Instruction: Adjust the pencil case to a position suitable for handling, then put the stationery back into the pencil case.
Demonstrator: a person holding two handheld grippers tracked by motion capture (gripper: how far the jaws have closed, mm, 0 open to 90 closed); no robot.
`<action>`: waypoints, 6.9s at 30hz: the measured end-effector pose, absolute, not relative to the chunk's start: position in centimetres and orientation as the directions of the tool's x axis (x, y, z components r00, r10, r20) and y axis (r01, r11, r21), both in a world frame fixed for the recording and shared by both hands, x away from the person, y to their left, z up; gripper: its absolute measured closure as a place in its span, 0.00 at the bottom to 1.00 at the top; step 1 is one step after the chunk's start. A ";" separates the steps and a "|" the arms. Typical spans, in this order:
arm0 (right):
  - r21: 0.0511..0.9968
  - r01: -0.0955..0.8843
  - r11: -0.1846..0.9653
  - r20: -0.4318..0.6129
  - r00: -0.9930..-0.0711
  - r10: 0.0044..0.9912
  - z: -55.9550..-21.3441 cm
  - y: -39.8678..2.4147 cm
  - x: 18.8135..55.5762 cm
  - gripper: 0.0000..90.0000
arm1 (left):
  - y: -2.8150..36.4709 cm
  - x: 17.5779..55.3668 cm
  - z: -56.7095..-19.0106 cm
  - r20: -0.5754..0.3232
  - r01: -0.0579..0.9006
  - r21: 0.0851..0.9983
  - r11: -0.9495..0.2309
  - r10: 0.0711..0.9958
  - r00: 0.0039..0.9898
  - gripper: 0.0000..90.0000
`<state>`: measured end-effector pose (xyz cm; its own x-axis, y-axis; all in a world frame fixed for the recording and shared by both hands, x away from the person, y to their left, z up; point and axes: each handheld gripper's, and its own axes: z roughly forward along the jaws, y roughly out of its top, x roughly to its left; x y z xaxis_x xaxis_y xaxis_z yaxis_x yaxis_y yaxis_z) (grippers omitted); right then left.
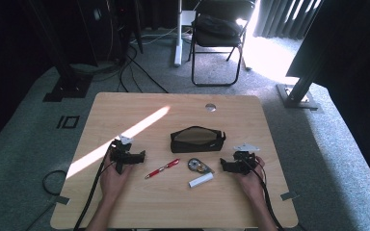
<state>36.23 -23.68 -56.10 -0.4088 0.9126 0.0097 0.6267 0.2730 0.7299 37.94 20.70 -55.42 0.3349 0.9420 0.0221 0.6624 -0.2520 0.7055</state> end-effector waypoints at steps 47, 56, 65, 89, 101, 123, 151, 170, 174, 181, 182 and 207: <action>0.847 0.466 0.255 -0.014 -0.460 0.888 -48.1 -22.7 37.2 0.36 | 20.7 37.9 -55.4 0.022 0.663 0.705 -0.252 0.942 0.335 0.10; 0.848 0.460 0.264 -0.020 -0.470 0.882 -48.1 -22.1 38.3 0.37 | 20.7 37.9 -55.4 0.022 0.663 0.705 -0.252 0.942 0.335 0.10; 0.846 0.459 0.270 -0.022 -0.476 0.879 -48.1 -21.6 39.7 0.40 | 20.7 38.0 -55.4 0.022 0.663 0.705 -0.253 0.942 0.335 0.10; 0.793 0.521 0.315 -0.010 -0.506 0.863 -50.0 -19.8 43.4 0.49 | 20.7 38.0 -55.4 0.021 0.662 0.706 -0.251 0.942 0.334 0.10; 0.771 0.536 0.343 -0.017 -0.522 0.853 -50.5 -20.1 43.3 0.50 | 20.7 38.0 -55.4 0.022 0.662 0.706 -0.252 0.942 0.335 0.10; 0.760 0.491 0.427 -0.078 -0.583 0.809 -50.2 -20.8 37.9 0.47 | 20.7 38.0 -55.4 0.022 0.662 0.706 -0.252 0.942 0.335 0.10; 0.772 0.459 0.439 -0.050 -0.645 0.763 -51.2 -22.3 34.8 0.72 | 20.7 37.9 -55.4 0.022 0.662 0.706 -0.252 0.942 0.335 0.10; 0.842 0.413 0.346 -0.017 -0.621 0.784 -48.7 -23.2 33.9 0.49 | 20.7 38.0 -55.4 0.022 0.662 0.706 -0.252 0.942 0.335 0.10; 0.856 0.385 0.343 -0.029 -0.628 0.778 -48.0 -23.1 33.0 0.47 | 20.7 37.9 -55.4 0.022 0.662 0.706 -0.252 0.942 0.335 0.10; 0.868 0.344 0.358 -0.059 -0.645 0.762 -47.0 -22.7 31.7 0.45 | 20.7 38.0 -55.4 0.022 0.662 0.706 -0.252 0.942 0.335 0.10; 0.869 0.340 0.358 -0.060 -0.646 0.761 -46.9 -22.7 31.7 0.45 | 20.7 38.0 -55.4 0.022 0.662 0.706 -0.252 0.942 0.335 0.10; 0.884 0.293 0.365 -0.056 -0.708 0.704 -47.0 -19.6 29.5 0.51 | 20.7 38.0 -55.4 0.022 0.662 0.706 -0.252 0.942 0.335 0.10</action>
<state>29.49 -19.62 -47.02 -0.7081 0.7039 -0.0563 0.2928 0.3652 0.8837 37.96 20.71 -55.42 0.3353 0.9419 0.0225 0.6620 -0.2525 0.7057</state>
